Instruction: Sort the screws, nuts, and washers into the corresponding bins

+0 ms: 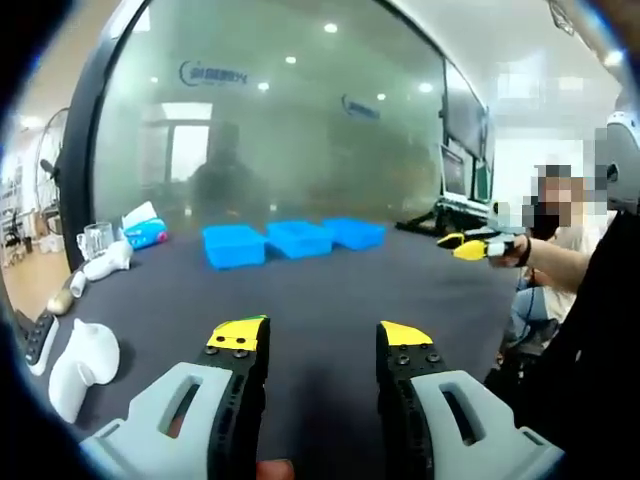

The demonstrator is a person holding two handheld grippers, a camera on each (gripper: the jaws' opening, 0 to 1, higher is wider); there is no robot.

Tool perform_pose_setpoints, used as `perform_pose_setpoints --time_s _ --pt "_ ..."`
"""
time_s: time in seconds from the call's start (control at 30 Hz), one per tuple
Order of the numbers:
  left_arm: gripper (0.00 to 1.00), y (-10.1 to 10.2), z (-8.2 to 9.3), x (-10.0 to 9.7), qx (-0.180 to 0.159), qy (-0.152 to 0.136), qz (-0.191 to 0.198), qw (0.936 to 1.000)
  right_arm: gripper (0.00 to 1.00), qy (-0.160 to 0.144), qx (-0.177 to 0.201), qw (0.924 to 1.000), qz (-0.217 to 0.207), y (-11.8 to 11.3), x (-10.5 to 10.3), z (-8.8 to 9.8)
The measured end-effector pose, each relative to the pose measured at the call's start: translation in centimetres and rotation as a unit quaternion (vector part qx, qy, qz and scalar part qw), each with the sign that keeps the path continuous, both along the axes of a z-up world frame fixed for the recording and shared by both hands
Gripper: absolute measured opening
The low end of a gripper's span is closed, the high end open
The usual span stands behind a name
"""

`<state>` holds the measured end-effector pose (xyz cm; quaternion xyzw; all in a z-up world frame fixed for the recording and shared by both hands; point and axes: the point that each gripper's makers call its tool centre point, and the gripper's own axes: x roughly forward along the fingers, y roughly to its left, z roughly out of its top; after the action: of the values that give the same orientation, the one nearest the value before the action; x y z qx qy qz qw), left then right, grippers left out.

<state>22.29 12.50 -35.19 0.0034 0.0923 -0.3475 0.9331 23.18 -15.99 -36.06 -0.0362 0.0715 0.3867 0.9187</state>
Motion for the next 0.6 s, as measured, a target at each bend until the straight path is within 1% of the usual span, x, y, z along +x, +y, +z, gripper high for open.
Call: perform_pose_setpoints --time_s 0.13,0.2,0.4,0.47,0.53,0.6 --pt "0.42 0.0 -0.3 -0.1 0.007 0.003 -0.005 1.0000 0.32 0.015 -0.014 0.9995 0.025 0.7 -0.3 -0.5" --pt "0.42 0.0 -0.4 -0.1 0.010 0.005 -0.007 0.9999 0.32 0.016 -0.029 0.9989 0.033 0.8 -0.2 -0.8" --pt "0.42 -0.2 -0.8 -0.4 0.021 0.008 -0.018 0.9996 0.32 0.030 -0.058 0.9960 0.060 2.2 -0.6 -1.2" --pt "0.42 -0.3 -0.7 -0.5 0.021 0.007 -0.019 0.9996 0.32 0.036 -0.077 0.9936 0.074 3.0 -0.8 -1.4" --pt "0.42 -0.3 -0.7 -0.5 0.020 0.006 -0.019 0.9996 0.32 0.042 -0.104 0.9899 0.088 3.6 -0.8 -1.8" --pt "0.42 -0.3 -0.7 -0.5 0.020 0.006 -0.019 0.9996 0.31 0.039 -0.118 0.9877 0.095 4.1 -0.6 -1.9"
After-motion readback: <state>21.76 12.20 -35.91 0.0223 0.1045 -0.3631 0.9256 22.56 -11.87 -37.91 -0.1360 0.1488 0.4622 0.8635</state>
